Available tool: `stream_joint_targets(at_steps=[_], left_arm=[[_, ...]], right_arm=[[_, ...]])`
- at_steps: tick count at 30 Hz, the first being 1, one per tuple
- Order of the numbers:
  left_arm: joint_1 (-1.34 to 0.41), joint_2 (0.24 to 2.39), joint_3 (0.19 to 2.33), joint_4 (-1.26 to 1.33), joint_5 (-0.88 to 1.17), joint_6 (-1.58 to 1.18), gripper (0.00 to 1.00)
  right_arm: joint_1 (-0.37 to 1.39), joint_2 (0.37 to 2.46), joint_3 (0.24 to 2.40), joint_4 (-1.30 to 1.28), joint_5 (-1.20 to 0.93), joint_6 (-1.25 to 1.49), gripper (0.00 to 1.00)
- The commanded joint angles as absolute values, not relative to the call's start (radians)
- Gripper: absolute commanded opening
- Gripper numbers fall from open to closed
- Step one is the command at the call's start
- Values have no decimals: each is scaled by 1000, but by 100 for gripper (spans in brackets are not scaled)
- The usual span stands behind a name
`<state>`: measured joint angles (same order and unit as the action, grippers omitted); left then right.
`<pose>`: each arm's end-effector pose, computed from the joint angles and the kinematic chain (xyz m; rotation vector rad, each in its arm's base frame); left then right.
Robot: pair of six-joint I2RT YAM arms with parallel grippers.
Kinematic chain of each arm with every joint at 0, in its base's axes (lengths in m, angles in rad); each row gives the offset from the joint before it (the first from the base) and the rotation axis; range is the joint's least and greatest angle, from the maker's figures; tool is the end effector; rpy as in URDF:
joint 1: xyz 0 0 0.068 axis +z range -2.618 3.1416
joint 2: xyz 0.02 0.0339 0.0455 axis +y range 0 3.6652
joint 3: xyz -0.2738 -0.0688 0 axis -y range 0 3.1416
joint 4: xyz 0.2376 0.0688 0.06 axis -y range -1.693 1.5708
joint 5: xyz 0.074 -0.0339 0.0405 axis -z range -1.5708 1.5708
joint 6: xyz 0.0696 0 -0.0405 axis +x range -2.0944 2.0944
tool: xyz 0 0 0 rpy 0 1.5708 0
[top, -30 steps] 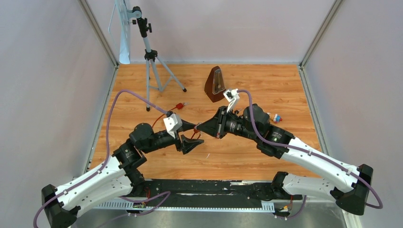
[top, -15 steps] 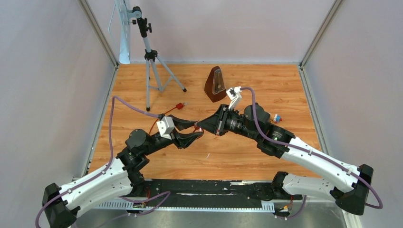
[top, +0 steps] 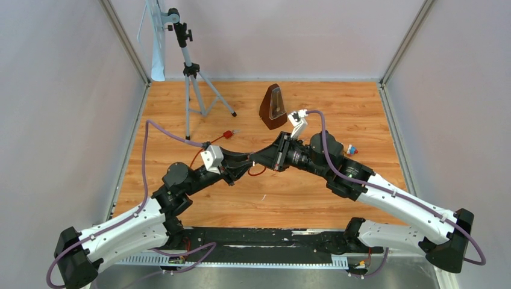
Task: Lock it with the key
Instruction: Remove the key from the lock.
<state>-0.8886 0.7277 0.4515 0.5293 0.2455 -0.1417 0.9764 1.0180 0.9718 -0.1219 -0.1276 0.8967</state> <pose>0.1114 -0.1640 0.3240 0.7095 1.2069 -1.0282 0.1368 0.2182 0.3716 -0.1858 1.9764 1.4236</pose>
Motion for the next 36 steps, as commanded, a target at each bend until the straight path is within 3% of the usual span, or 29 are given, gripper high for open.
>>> stream_joint_targets(at_steps=[1, 4, 8, 10, 12, 18, 25, 28, 31, 36], left_arm=[[-895, 717, 458, 571, 221, -141, 2], [-895, 701, 462, 545, 209, -149, 0], [-895, 673, 520, 374, 167, -149, 0], [-896, 665, 562, 252, 146, -144, 0], [-896, 658, 599, 143, 146, -137, 0], [-895, 671, 704, -91, 279, -113, 0], [-895, 727, 793, -235, 569, -52, 0], [-896, 731, 802, -243, 595, -46, 0], [-895, 730, 803, -233, 603, -46, 0], [-896, 736, 806, -221, 630, -41, 0]], right_arm=[[968, 982, 1003, -50, -100, 919, 0], [965, 975, 994, -50, -94, 913, 4], [955, 940, 947, -72, -52, 854, 46], [944, 910, 915, -96, -20, 821, 58], [920, 878, 883, -103, -15, 782, 64], [914, 856, 851, -24, -172, 475, 62], [915, 933, 905, 59, -498, 201, 26], [916, 956, 924, 61, -640, 165, 21], [916, 966, 922, 60, -714, 147, 21], [916, 954, 895, 40, -768, 89, 36]])
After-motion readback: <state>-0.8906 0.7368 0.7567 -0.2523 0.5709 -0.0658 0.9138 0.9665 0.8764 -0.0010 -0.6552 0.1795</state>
